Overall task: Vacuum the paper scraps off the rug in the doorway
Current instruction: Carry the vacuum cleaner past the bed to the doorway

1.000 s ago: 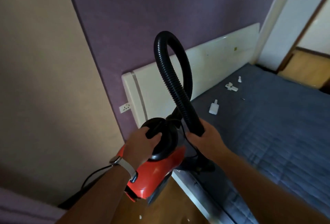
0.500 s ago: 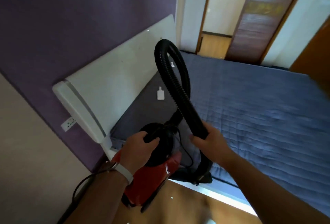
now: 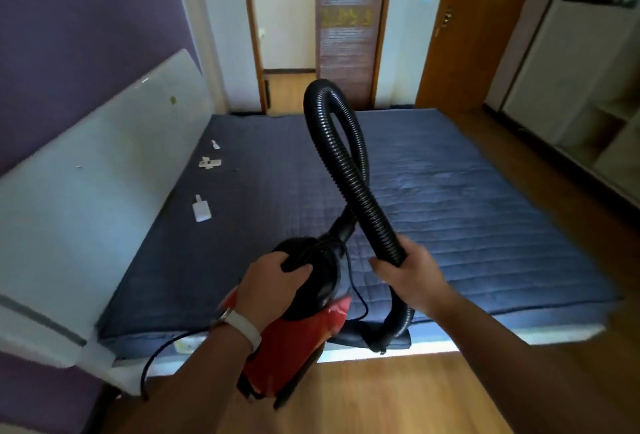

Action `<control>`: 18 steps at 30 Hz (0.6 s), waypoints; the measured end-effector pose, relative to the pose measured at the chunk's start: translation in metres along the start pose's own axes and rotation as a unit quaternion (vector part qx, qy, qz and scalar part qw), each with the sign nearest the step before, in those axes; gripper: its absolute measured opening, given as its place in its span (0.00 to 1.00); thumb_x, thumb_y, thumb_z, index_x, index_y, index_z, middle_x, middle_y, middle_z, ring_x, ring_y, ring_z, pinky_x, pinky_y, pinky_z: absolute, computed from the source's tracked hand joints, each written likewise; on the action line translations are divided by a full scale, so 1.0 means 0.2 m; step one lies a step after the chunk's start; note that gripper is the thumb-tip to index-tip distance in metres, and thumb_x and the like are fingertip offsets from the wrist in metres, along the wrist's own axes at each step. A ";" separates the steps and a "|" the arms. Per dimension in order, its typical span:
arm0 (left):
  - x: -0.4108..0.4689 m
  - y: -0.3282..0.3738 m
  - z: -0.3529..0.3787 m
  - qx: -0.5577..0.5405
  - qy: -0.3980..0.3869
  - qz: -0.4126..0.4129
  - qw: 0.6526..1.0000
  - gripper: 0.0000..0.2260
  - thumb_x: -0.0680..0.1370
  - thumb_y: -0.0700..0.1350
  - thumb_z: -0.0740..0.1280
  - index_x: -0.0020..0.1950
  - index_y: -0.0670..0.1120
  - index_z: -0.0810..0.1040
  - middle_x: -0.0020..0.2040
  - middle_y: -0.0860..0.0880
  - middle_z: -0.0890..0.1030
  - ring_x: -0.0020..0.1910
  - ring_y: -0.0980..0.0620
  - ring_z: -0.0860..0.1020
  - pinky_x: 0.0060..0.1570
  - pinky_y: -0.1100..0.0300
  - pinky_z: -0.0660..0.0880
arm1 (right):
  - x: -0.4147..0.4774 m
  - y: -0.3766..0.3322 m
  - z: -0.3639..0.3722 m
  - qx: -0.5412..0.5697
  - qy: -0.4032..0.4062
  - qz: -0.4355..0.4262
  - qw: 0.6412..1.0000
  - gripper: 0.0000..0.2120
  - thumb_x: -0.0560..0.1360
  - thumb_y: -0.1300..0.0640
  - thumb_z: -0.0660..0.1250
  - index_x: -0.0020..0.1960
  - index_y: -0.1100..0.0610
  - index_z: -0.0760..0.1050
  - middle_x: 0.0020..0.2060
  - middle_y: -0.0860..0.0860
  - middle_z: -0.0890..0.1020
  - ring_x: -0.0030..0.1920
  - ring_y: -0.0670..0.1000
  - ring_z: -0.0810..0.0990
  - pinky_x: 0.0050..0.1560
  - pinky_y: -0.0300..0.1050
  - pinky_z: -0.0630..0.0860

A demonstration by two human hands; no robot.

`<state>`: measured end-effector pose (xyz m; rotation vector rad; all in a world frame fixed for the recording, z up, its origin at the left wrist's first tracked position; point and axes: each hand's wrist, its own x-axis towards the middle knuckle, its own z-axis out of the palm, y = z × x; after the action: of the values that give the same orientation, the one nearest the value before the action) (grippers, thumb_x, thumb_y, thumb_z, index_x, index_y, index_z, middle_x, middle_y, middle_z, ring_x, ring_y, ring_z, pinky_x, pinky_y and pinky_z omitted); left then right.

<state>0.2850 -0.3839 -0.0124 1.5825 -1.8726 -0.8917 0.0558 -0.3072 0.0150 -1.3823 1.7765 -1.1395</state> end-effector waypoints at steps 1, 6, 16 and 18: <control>0.01 0.08 0.08 -0.003 -0.010 0.008 1.000 0.14 0.73 0.56 0.72 0.36 0.46 0.79 0.33 0.51 0.81 0.35 0.53 0.79 0.39 0.55 0.76 | -0.02 0.04 -0.10 0.006 0.016 0.006 1.000 0.09 0.72 0.62 0.73 0.41 0.51 0.75 0.25 0.44 0.73 0.24 0.41 0.71 0.27 0.31 0.69; 0.01 0.49 0.49 -0.007 -0.048 0.068 0.997 0.15 0.73 0.54 0.72 0.31 0.48 0.75 0.30 0.53 0.78 0.33 0.56 0.77 0.33 0.59 0.69 | -0.11 0.28 -0.60 -0.002 0.071 0.024 0.997 0.13 0.71 0.59 0.73 0.36 0.47 0.72 0.25 0.42 0.72 0.29 0.43 0.71 0.33 0.36 0.70; 0.02 1.20 1.33 -0.033 -0.142 0.161 0.976 0.18 0.72 0.52 0.73 0.30 0.43 0.74 0.26 0.50 0.76 0.26 0.58 0.73 0.28 0.62 0.67 | -0.35 0.71 -1.50 -0.021 0.183 0.077 0.980 0.12 0.71 0.59 0.73 0.40 0.45 0.73 0.28 0.44 0.74 0.29 0.43 0.72 0.35 0.43 0.71; 0.02 1.32 1.45 -0.032 -0.166 0.180 0.969 0.17 0.73 0.52 0.73 0.31 0.42 0.75 0.28 0.47 0.78 0.28 0.57 0.75 0.28 0.64 0.67 | -0.38 0.76 -1.62 -0.026 0.208 0.089 0.974 0.12 0.71 0.59 0.73 0.41 0.44 0.73 0.30 0.45 0.76 0.29 0.41 0.73 0.36 0.41 0.72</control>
<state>-0.1009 -0.3199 0.0020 1.0507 -2.2403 -1.0842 -0.2682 -0.1366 0.0207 -1.0352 2.1846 -1.3641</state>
